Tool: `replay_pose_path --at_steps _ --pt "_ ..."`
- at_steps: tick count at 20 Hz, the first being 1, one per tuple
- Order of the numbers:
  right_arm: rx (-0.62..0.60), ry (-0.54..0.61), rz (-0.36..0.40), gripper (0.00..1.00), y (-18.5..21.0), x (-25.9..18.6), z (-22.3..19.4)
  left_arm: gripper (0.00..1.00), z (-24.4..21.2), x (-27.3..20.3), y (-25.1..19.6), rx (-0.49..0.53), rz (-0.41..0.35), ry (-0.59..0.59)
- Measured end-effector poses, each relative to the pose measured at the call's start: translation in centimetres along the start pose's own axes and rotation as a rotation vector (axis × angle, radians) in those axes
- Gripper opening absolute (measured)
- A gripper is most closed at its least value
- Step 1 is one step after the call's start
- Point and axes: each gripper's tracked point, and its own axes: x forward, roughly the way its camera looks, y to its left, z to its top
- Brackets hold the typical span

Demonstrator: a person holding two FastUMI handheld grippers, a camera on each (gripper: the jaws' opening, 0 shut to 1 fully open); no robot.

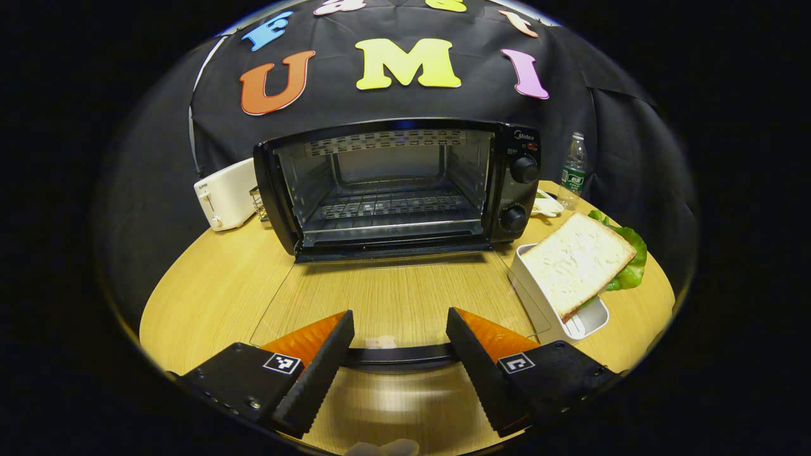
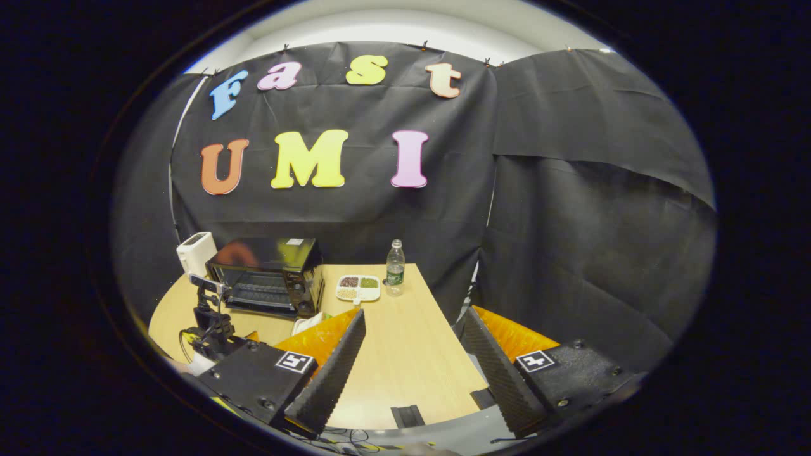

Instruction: Open the electric oven with the left hand, put the food in, and close the electric oven.

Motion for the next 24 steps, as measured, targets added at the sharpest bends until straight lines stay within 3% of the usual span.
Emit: replay_pose_path --at_steps 5,11,15,24 --pt "-0.007 0.016 0.046 1.00 1.3 2.3 -0.7 0.95 4.0 -3.5 -0.3 0.043 -0.037 -0.102" --pt "-0.002 0.163 0.254 1.00 6.3 9.2 -6.3 0.96 10.8 -10.9 1.8 0.014 -0.054 -0.238" --pt "0.110 0.316 0.439 1.00 10.5 14.4 -10.4 0.95 14.9 -16.5 3.1 0.005 -0.002 -0.326" --pt "0.238 0.586 0.692 0.99 17.9 22.9 -16.0 0.95 21.8 -24.6 3.0 -0.046 0.112 -0.441"
